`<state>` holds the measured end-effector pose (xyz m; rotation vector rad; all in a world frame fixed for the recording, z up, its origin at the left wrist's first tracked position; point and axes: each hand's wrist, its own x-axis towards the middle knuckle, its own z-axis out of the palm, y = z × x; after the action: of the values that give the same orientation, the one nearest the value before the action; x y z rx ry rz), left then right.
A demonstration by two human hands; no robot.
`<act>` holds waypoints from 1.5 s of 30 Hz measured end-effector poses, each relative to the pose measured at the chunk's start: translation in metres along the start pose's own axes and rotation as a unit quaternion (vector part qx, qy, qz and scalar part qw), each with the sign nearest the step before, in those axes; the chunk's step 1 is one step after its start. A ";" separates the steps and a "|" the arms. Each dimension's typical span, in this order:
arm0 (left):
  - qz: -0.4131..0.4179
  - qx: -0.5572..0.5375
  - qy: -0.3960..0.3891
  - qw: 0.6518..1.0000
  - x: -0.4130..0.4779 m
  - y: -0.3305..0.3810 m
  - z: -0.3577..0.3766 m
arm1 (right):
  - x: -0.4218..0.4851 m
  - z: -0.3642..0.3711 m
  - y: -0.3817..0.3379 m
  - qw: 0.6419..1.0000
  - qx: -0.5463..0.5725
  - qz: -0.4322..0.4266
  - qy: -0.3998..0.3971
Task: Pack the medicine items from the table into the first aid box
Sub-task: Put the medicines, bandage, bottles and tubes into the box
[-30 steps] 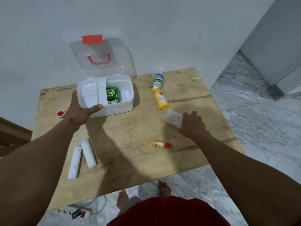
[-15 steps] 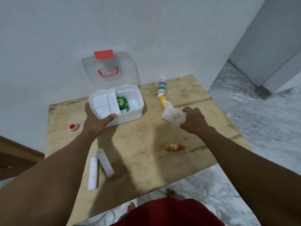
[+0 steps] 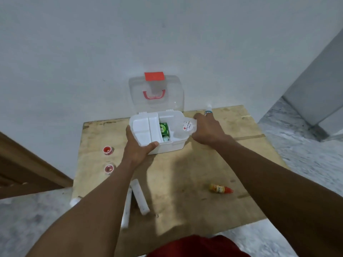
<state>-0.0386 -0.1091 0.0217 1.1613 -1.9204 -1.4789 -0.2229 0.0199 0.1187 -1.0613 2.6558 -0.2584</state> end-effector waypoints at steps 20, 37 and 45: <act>0.006 -0.021 0.013 1.000 -0.002 0.011 -0.001 | 0.070 0.029 -0.048 0.990 -0.088 -0.095 -0.061; 0.037 -0.023 0.020 0.999 0.007 -0.002 0.003 | 0.088 0.074 -0.051 0.993 0.044 -0.083 -0.069; 0.040 -0.034 0.018 0.998 0.008 -0.004 0.003 | 0.089 0.084 -0.057 0.990 0.086 -0.105 -0.043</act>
<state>-0.0435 -0.1146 0.0160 1.0606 -1.8554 -1.4600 -0.2217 -0.0884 0.0380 -1.2654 2.3980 -0.4638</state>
